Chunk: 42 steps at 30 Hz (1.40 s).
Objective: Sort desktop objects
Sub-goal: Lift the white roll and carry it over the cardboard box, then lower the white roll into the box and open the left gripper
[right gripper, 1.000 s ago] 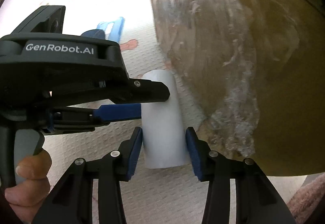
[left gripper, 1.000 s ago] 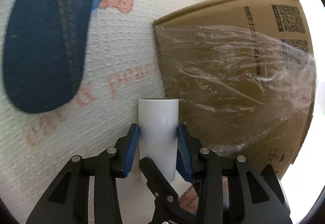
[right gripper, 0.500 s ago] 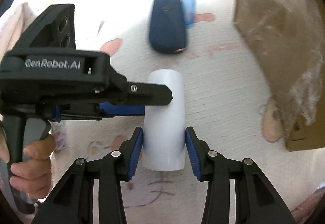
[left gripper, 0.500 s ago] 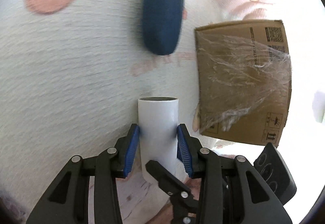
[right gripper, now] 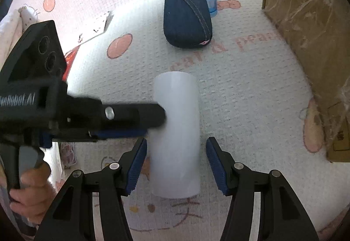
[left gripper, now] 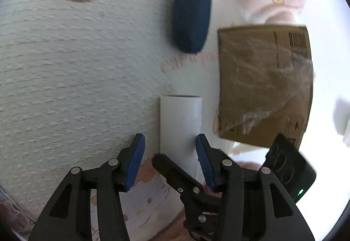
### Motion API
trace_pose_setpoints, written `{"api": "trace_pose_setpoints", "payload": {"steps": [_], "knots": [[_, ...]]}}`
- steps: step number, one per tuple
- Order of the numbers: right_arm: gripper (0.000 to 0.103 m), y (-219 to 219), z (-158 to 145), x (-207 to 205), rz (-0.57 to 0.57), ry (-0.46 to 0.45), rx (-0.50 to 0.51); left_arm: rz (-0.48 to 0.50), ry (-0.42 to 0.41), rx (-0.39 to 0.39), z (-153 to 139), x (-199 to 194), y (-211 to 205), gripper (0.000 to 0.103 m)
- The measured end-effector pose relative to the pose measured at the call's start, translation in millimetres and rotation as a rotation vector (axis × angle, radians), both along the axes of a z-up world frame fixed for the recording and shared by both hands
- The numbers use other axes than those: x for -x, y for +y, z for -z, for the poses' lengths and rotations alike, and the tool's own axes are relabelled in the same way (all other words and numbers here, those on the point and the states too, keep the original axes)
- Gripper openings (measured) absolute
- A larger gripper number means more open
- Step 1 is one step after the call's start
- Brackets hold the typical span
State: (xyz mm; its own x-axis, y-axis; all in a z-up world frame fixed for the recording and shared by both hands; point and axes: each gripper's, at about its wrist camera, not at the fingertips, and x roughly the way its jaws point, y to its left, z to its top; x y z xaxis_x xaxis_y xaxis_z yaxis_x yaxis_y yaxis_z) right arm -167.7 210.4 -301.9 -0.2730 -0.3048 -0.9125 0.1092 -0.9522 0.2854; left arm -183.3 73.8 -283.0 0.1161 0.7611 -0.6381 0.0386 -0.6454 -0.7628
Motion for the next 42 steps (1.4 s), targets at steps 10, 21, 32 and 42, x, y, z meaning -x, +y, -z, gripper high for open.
{"api": "trace_pose_setpoints", "payload": {"steps": [10, 21, 32, 42], "knots": [[0.040, 11.3, -8.1, 5.0, 0.023, 0.027, 0.074, -0.035, 0.031, -0.036, -12.8, -1.5, -12.4, 0.035], [0.040, 43.6, -138.2, -24.6, 0.062, 0.279, 0.058, 0.023, 0.267, -0.204, -141.0, -7.4, 18.1, 0.034], [0.040, 120.1, -241.3, -19.7, 0.047, 0.442, -0.059, 0.042, 0.346, -0.368, -216.1, 11.4, 100.3, 0.034], [0.040, 199.2, -215.7, 4.0, 0.014, 0.304, 0.033, 0.087, 0.334, -0.273, -202.2, 20.0, 165.1, 0.034]]}}
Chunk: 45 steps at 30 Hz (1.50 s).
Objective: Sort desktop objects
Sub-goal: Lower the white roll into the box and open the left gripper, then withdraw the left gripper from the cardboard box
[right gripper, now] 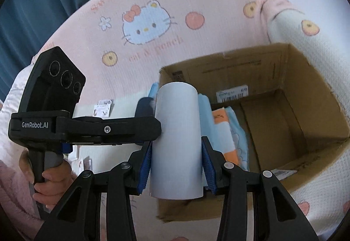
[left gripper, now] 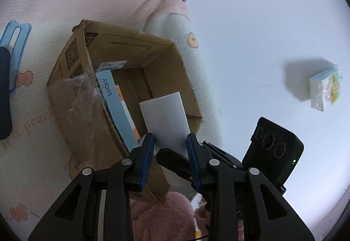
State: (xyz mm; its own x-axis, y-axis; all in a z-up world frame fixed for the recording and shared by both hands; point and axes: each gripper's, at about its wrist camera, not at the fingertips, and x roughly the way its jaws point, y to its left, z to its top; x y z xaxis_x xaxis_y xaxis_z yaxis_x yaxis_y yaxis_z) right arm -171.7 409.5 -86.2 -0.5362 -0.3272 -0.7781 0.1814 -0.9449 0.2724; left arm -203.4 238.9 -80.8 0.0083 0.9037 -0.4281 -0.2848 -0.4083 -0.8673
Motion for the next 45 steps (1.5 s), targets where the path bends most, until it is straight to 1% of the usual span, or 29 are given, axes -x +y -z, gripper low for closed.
{"api": "trace_pose_setpoints", "payload": {"steps": [3, 8, 9, 10, 11, 12, 13, 14, 16, 20, 23, 26, 28, 29, 31, 33, 35, 37, 38, 40, 45], "knots": [[0.040, 2.6, 7.5, 12.4, -0.026, -0.015, 0.006, -0.034, 0.017, 0.036, 1.5, 3.7, 1.8, 0.034], [0.040, 0.3, 24.5, 32.9, -0.084, -0.066, 0.012, -0.088, 0.060, 0.168, 2.8, 9.4, 6.1, 0.034], [0.042, -0.7, 27.2, 35.1, -0.089, -0.071, 0.000, -0.094, 0.059, 0.168, 3.2, 10.3, 6.3, 0.035], [0.047, -0.7, 29.5, 35.8, -0.091, -0.076, -0.012, -0.112, 0.051, 0.170, 2.4, 10.7, 5.2, 0.037], [0.054, 1.0, 30.0, 34.6, -0.089, -0.071, -0.011, -0.125, 0.049, 0.167, 2.3, 10.9, 4.1, 0.042], [0.057, 2.6, 29.6, 32.8, -0.088, -0.064, -0.004, -0.144, 0.047, 0.159, 0.9, 11.6, 2.5, 0.047], [0.058, 7.2, 27.8, 29.0, -0.082, -0.053, 0.017, -0.161, 0.048, 0.146, -1.3, 12.0, 1.0, 0.054], [0.059, 11.0, 26.1, 25.9, -0.075, -0.051, 0.027, -0.170, 0.051, 0.146, -2.2, 13.0, 1.3, 0.059], [0.061, 22.3, 21.0, 17.6, -0.043, -0.047, 0.047, -0.192, 0.078, 0.175, -7.8, 13.1, 2.4, 0.062], [0.065, 44.2, 9.2, 1.6, 0.022, -0.038, 0.058, -0.198, 0.145, 0.255, -19.0, 12.2, 6.8, 0.066], [0.066, 54.2, 1.5, -9.0, 0.061, -0.025, 0.040, -0.225, 0.187, 0.285, -26.3, 9.7, 7.4, 0.069], [0.067, 57.4, -3.6, -17.0, 0.086, -0.033, 0.007, -0.234, 0.222, 0.346, -32.1, 7.6, 14.7, 0.072], [0.067, 57.9, -5.5, -21.0, 0.092, -0.038, -0.001, -0.223, 0.245, 0.386, -33.9, 5.0, 20.4, 0.072], [0.067, 58.1, -5.8, -22.3, 0.093, -0.038, -0.002, -0.212, 0.263, 0.418, -34.8, 1.6, 23.9, 0.072], [0.067, 58.7, -5.7, -24.9, 0.096, -0.044, -0.012, -0.193, 0.299, 0.456, -37.3, -3.8, 30.3, 0.073], [0.067, 59.4, -5.6, -27.3, 0.099, -0.051, -0.025, -0.182, 0.340, 0.518, -38.8, -11.9, 37.4, 0.073], [0.067, 59.4, -6.6, -30.8, 0.090, -0.051, -0.029, -0.161, 0.396, 0.606, -40.8, -23.9, 45.4, 0.075], [0.067, 59.6, -9.3, -35.4, 0.085, -0.044, -0.037, -0.148, 0.444, 0.651, -43.2, -34.8, 52.0, 0.076], [0.067, 59.6, -10.6, -37.3, 0.084, -0.041, -0.043, -0.141, 0.466, 0.659, -44.6, -40.8, 54.6, 0.077], [0.067, 59.8, -14.5, -42.7, 0.083, -0.033, -0.056, -0.132, 0.492, 0.650, -47.9, -51.0, 57.4, 0.077], [0.067, 58.0, -27.4, -56.6, 0.068, -0.004, -0.084, -0.142, 0.513, 0.635, -54.6, -70.8, 56.5, 0.077]]}}
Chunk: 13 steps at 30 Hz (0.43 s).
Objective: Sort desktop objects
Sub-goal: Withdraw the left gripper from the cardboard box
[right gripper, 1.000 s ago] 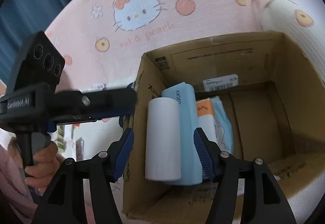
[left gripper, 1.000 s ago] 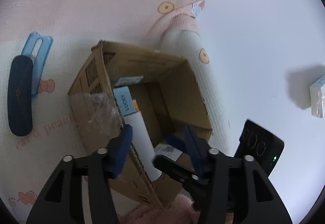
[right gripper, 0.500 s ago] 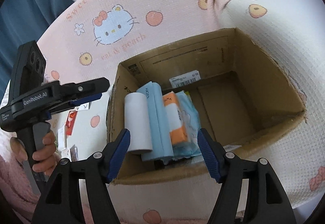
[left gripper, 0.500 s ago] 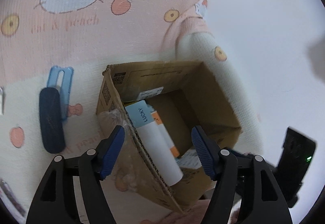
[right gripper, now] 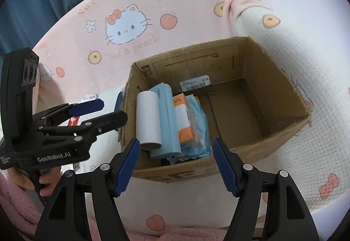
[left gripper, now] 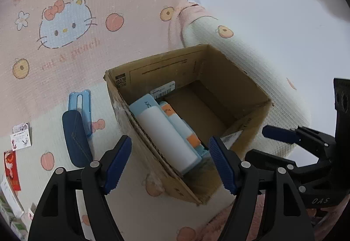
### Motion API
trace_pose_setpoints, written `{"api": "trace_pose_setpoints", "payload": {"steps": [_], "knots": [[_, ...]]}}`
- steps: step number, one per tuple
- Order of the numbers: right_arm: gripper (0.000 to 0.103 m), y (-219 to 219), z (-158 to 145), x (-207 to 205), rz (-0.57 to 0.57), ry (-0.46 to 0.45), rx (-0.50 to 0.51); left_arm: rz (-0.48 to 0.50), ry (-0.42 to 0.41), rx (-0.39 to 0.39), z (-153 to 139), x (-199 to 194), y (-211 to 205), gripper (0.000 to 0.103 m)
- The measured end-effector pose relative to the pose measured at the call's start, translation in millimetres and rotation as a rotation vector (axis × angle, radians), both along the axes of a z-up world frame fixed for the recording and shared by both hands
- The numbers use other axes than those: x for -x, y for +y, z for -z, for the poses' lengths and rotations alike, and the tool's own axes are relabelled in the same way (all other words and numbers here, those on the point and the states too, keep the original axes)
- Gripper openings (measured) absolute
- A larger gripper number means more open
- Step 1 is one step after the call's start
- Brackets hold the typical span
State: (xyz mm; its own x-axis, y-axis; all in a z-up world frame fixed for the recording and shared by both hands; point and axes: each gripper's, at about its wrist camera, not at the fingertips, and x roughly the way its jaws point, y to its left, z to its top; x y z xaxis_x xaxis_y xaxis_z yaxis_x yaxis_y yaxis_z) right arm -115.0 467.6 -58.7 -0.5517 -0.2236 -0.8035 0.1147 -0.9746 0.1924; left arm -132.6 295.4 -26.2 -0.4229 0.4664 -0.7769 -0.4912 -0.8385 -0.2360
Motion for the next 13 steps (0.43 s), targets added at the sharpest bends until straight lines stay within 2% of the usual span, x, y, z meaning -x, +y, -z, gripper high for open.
{"api": "trace_pose_setpoints", "payload": {"steps": [7, 13], "knots": [[0.067, -7.5, -15.9, -23.9, -0.012, 0.025, -0.049, 0.021, 0.031, 0.003, -14.8, -28.3, -0.5, 0.077], [0.068, -11.8, -29.3, -45.0, -0.011, 0.053, -0.060, 0.066, 0.025, -0.028, -25.6, -47.2, -1.8, 0.077]]}}
